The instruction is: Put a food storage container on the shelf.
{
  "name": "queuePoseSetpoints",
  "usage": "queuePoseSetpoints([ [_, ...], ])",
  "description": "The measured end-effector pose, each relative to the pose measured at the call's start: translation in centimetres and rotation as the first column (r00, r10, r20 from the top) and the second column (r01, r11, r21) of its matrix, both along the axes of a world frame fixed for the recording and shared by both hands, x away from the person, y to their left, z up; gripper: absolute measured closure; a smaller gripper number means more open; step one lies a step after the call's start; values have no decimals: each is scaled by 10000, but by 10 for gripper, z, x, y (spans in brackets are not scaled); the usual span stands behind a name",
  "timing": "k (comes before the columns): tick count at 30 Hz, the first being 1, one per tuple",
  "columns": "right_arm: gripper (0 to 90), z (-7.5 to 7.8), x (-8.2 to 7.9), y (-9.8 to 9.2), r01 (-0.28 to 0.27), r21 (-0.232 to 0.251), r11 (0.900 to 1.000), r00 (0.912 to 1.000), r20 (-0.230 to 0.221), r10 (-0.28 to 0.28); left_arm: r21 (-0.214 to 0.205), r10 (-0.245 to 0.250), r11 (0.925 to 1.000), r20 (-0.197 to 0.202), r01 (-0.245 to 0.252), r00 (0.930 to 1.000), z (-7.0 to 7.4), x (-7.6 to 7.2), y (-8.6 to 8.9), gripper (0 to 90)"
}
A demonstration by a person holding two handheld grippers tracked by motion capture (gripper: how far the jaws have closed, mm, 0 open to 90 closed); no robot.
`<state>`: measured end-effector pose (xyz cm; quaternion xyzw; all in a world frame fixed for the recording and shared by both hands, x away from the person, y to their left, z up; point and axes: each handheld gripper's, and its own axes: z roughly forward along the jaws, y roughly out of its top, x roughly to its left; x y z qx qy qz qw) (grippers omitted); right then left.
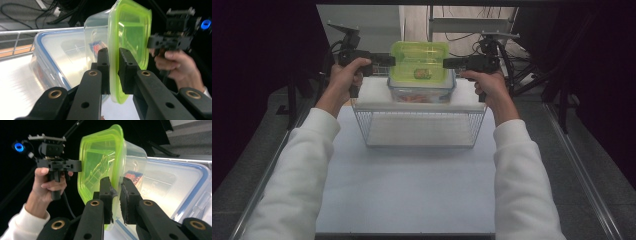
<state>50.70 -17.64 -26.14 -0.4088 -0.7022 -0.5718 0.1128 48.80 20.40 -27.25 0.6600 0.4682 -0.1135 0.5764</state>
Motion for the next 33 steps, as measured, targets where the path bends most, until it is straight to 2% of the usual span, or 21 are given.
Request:
queuePoseSetpoints([
  [2, 790, -1, 2, 0, 100, 102, 9999, 9998, -190, -98, -144, 91, 9999, -135, -93, 9999, -1, 3, 0, 797],
  [3, 776, -5, 5, -1, 357, 321, 9988, 9982, -497, -340, -506, 233, 9984, -388, -253, 9990, -6, 9, 0, 795],
  [4, 776, -5, 5, -1, 357, 321, 9988, 9982, -497, -340, -506, 233, 9984, -388, -253, 9990, -6, 9, 0, 788],
  [5, 752, -8, 8, 0, 692, 407, 9968, 9951, -730, -661, -727, 323, 9967, -593, -366, 9977, -10, 14, -2, 779],
  [7, 733, -10, 10, 1, 922, 402, 9949, 9925, -848, -885, -789, 357, 9960, -646, -408, 9973, -11, 15, -2, 765],
  [9, 722, -11, 12, 2, 1152, 443, 9924, 9893, -946, -1106, -1152, 445, 9919, -852, -542, 9954, -18, 17, -1, 757],
  [11, 713, -13, 13, 4, 1321, 455, 9902, 9870, -981, -1272, -1274, 469, 9902, -840, -575, 9954, -21, 18, -1, 747],
  [15, 695, -14, 14, 4, 1401, 476, 9890, 9856, -1022, -1347, -1106, 529, 9920, -708, -606, 9961, -21, 19, -2, 724],
  [16, 677, -14, 14, 5, 1414, 457, 9889, 9851, -1050, -1360, -999, 540, 9932, -651, -604, 9964, -21, 19, -3, 700],
  [17, 629, -15, 15, 7, 1399, 295, 9897, 9856, -1004, -1363, -796, 612, 9947, -509, -652, 9968, -22, 19, -4, 623],
  [18, 594, -16, 15, 7, 1399, 221, 9899, 9854, -1007, -1371, -716, 663, 9950, -395, -690, 9970, -22, 19, -4, 591],
  [20, 555, -16, 15, 8, 1482, 206, 9887, 9845, -980, -1455, -672, 708, 9951, -262, -725, 9971, -21, 18, -4, 501],
  [21, 526, -17, 15, 8, 1476, 252, 9887, 9848, -966, -1445, -689, 765, 9946, -167, -775, 9969, -20, 18, -3, 501],
  [22, 474, -17, 14, 9, 1519, 178, 9882, 9851, -838, -1499, -690, 996, 9927, 27, -992, 9950, -18, 16, -2, 376],
  [23, 443, -15, 13, 9, 1652, 68, 9862, 9839, -711, -1643, -671, 1099, 9918, 167, -1085, 9938, -16, 15, -1, 332],
  [24, 443, -15, 13, 9, 1652, 68, 9862, 9839, -711, -1643, -671, 1099, 9918, 167, -1085, 9938, -16, 15, -1, 311],
  [25, 407, -11, 10, 7, 1741, 82, 9847, 9835, -517, -1734, -531, 1339, 9900, 557, -1310, 9894, -12, 10, 1, 313],
  [26, 390, -9, 8, 6, 1774, 149, 9840, 9835, -400, -1767, -522, 1518, 9876, 722, -1482, 9858, -10, 7, 2, 312],
  [29, 355, -4, 3, 2, 1876, 109, 9822, 9822, -133, -1875, -559, 1554, 9870, 949, -1506, 9833, -7, 1, 3, 288],
  [30, 336, 3, -6, -3, 1838, -147, 9828, 9827, 245, -1834, -453, 1590, 9870, 1362, -1542, 9778, -3, -9, 3, 287],
  [33, 322, 9, -21, -9, 1743, -445, 9837, 9828, 691, -1710, -277, 1405, 9901, 1679, -1378, 9757, 0, -20, 4, 286],
])
